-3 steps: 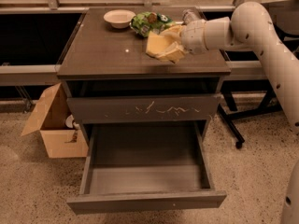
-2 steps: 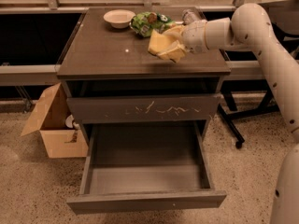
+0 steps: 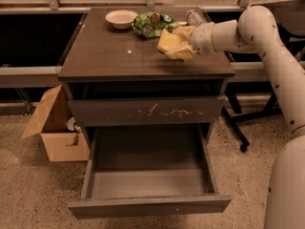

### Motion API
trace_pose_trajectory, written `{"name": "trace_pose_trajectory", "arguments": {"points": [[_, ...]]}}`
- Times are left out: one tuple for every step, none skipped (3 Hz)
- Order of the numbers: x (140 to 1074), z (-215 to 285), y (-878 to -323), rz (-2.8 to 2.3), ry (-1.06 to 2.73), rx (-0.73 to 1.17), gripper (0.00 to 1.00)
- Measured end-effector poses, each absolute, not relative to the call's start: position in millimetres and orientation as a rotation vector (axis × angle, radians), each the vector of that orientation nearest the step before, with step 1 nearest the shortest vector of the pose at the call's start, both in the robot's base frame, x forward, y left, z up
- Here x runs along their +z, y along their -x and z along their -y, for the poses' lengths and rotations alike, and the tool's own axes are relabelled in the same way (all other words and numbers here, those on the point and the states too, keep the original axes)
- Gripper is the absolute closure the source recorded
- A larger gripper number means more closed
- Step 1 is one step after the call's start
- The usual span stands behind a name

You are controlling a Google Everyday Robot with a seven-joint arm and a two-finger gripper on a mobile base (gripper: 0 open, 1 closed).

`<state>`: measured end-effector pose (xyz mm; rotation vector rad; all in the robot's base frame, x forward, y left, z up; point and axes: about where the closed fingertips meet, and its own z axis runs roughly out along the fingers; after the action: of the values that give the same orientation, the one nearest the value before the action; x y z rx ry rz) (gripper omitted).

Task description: Pick sponge from middle drawer and place on counter

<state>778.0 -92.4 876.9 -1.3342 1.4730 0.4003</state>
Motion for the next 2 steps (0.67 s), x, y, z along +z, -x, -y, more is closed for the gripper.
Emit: {"name": "trace_pose_trajectory", "arguments": {"points": [[872.9,102.4,-784.5,-1.504,1.309,0.400,0.00],[873.8,106.9,-785.1,-1.508,1.301,0.394,0.00]]}}
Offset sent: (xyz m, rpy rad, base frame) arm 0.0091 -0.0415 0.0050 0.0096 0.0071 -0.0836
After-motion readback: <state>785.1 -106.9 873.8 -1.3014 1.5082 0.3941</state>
